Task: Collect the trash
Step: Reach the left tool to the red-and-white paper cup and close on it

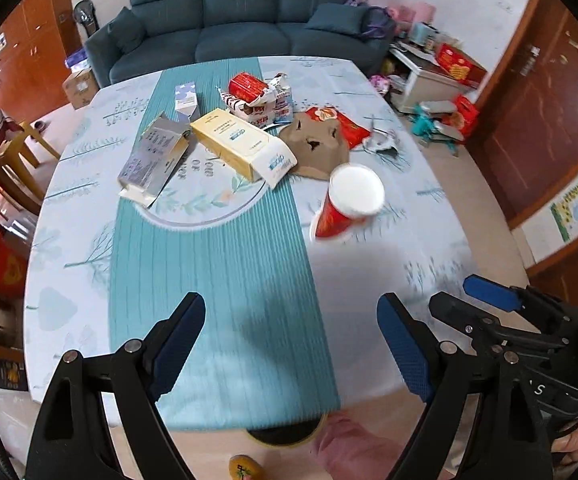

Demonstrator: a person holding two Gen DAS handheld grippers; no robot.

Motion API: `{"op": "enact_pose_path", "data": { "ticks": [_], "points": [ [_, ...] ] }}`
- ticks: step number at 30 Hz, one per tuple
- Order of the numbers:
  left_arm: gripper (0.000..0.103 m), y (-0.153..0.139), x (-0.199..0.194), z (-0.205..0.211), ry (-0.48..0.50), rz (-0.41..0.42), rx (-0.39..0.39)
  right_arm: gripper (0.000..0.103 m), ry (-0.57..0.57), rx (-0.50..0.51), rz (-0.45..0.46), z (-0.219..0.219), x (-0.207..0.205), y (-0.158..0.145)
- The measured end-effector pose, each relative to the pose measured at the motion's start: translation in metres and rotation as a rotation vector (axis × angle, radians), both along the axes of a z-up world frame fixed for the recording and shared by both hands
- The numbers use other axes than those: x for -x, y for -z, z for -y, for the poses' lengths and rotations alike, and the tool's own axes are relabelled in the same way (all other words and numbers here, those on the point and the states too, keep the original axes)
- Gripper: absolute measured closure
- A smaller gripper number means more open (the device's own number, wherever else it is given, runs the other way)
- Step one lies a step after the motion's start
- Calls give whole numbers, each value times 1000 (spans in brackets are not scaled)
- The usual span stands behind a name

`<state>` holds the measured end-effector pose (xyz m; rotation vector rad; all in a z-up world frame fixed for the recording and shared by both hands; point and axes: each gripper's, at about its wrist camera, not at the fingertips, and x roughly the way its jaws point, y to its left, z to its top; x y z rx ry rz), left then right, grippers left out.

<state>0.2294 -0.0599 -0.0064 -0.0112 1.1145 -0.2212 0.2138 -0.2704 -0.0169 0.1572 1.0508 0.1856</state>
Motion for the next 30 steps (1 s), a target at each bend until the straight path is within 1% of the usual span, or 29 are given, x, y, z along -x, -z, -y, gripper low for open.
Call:
{"op": "enact_pose_path", "data": {
  "ticks": [2,5,9,14,16,20,25,27,29,30],
  "points": [
    [17,8,-12,10,7,-4,-5,46,-42,4,-10,3,-20,4],
    [17,28,-31,25,19,-2,-32,46,-101,19,-23,8,-48,11],
    [17,49,-51,39,36,-11,-38,46,-169,64,2,13,-77,19],
    [17,58,-69,46,51,1,-29,46,-189,69,2,23,-101,28],
    [17,61,-75,49,73,17,-27,46,-188,60,0,27,-112,31],
    [17,66,-82,58,135,56,-32,50,-204,56,-2,28,-129,37],
    [17,69,-92,70,204,81,-23,53,-224,40,-7,26,-143,44],
    [19,71,-96,74,221,86,-14,54,-231,27,-18,27,-149,46],
    [32,72,-100,76,234,78,8,54,-239,11,-29,27,-153,49],
    [35,73,-103,77,239,70,25,57,-240,6,-33,27,-154,49]
  ]
}}
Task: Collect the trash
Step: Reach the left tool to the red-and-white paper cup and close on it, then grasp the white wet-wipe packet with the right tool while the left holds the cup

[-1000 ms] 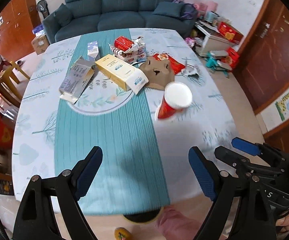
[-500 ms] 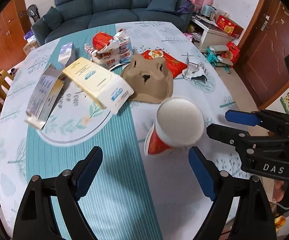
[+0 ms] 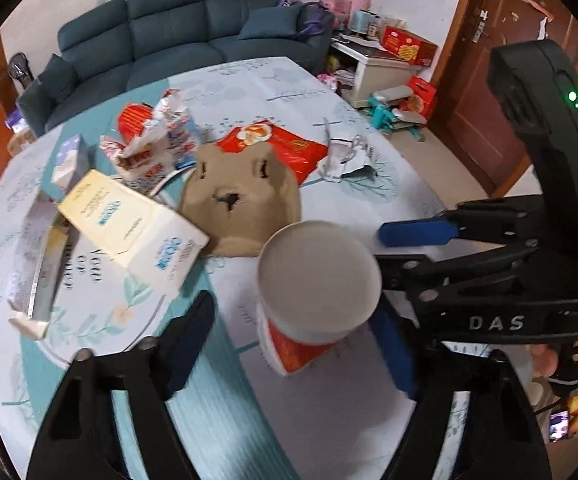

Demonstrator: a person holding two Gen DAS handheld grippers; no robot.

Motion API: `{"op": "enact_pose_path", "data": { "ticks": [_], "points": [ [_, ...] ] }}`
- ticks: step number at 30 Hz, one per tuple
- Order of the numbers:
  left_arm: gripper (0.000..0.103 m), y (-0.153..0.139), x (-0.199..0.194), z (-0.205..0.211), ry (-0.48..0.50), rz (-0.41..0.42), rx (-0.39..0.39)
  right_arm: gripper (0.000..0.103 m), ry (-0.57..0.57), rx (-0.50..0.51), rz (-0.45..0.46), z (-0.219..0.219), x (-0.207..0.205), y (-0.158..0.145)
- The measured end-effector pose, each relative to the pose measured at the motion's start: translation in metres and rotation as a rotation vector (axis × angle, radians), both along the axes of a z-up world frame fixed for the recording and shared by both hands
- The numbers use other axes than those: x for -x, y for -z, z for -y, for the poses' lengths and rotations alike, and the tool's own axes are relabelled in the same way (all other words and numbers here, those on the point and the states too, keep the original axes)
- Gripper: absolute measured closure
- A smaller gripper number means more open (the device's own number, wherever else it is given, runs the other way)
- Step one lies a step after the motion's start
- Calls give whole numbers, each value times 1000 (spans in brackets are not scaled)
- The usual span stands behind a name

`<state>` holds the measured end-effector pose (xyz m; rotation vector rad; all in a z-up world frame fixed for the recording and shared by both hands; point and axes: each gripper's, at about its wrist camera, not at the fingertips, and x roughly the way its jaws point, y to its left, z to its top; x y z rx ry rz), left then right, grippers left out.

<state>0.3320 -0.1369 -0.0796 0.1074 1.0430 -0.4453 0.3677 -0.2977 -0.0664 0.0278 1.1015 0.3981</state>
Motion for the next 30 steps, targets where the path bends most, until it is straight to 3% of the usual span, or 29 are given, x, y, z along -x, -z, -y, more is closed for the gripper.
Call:
{"op": "enact_pose_path", "data": {
  "ticks": [3,8,17,26,30],
  "points": [
    [50,3,-4,2,-1,-21,32,58,1,-21,-19,3,-4,3],
    [53,3,-5,5,-31,-17,49,58,26,-47,-32,11,-7,2],
    [55,-5,-5,-3,-169,-36,48,57,231,-119,-90,58,-22,-4],
    [56,-22,-3,-12,-259,-32,72,38,439,-162,-124,74,-70,-11],
    [56,-27,0,-17,-296,-36,91,37,498,-117,-143,67,-95,-8]
  ]
}}
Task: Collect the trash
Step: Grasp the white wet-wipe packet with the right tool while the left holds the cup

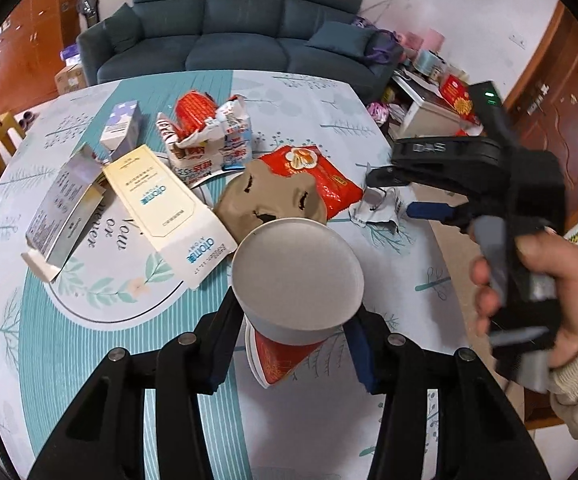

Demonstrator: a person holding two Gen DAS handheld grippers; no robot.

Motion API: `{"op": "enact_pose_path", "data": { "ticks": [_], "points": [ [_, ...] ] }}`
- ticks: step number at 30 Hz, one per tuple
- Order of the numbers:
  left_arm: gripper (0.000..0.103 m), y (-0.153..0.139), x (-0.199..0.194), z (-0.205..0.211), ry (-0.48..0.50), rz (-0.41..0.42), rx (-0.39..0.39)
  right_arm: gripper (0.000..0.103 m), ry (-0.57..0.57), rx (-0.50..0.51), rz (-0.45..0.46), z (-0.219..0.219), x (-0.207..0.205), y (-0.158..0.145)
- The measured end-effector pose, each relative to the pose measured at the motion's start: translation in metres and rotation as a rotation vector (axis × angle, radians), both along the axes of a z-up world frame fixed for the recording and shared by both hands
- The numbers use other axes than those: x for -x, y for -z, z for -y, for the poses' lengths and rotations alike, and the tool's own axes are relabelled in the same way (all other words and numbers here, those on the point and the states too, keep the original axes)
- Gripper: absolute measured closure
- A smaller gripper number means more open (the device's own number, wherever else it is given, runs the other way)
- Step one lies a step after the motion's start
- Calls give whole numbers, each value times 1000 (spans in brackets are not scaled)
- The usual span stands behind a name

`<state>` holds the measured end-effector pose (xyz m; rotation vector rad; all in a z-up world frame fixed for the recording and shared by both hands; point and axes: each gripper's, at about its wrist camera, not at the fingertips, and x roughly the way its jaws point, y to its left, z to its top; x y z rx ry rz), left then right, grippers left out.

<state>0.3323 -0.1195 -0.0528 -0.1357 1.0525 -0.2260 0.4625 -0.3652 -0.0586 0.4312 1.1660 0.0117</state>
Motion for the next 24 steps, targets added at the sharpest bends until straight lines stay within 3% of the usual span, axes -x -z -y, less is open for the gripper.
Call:
{"op": "enact_pose_path", "data": {
  "ticks": [7,9,10,13,14,19,24],
  "points": [
    [56,-1,7,-12,-49,-22,20,38,-21,192,-43,-27,-13,7],
    [56,-1,9,-16,-60,-26,21,64,-18,205,-51,-25,-9,11],
    [56,-2,10,-17,-63,-27,22,69,-14,221,-39,-24,-6,10],
    [56,-3,14,-21,-66,-26,19,83,-23,190,-26,-18,0,10],
    [56,-3,15,-21,-66,-25,20,94,-33,179,-20,-17,3,9],
    [56,-10,25,-25,-56,-20,25,95,-64,90,-7,-11,22,7],
    [56,-23,45,-32,-24,-17,30,95,-80,-58,37,-5,68,-5]
  ]
}}
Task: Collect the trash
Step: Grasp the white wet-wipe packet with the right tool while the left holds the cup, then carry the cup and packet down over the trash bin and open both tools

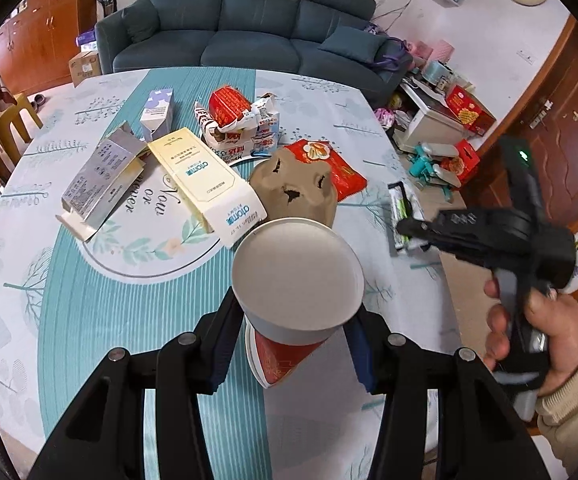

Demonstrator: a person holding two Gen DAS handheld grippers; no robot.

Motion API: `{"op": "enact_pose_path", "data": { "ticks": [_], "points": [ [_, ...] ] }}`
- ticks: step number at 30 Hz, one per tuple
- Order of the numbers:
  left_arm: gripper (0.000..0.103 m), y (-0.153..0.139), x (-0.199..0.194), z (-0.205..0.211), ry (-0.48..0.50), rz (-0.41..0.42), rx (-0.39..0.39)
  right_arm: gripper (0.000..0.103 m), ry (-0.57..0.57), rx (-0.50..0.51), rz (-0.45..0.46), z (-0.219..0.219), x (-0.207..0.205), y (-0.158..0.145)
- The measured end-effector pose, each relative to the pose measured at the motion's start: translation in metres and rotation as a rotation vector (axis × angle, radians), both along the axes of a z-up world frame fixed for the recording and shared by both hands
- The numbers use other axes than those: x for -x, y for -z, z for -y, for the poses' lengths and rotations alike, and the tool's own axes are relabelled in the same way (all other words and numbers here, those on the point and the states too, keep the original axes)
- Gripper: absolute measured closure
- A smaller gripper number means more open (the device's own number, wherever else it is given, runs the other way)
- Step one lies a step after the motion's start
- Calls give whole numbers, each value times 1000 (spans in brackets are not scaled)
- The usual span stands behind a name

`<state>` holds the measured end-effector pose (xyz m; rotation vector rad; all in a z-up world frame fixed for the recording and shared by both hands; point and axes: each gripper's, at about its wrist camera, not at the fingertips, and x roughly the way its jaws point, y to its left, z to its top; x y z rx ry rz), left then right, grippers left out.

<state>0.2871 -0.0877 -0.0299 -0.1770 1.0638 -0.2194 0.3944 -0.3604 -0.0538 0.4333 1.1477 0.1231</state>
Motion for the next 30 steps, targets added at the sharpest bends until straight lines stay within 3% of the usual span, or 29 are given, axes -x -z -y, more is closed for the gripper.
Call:
{"op": "enact_pose_path", "data": {
  "ticks": [8,15,22,30],
  "points": [
    [56,-26,45,-25,105,24,20,95,55,-102,58,-12,94,-29],
    [56,-52,104,-55,260,43,36,95,168,-140,122,-53,211,-42],
    [56,-62,173,-77,418,66,39,95,221,-127,154,-114,305,-38],
    [56,-51,234,-89,547,-1,13,95,254,-122,101,-158,377,-15]
  ]
}}
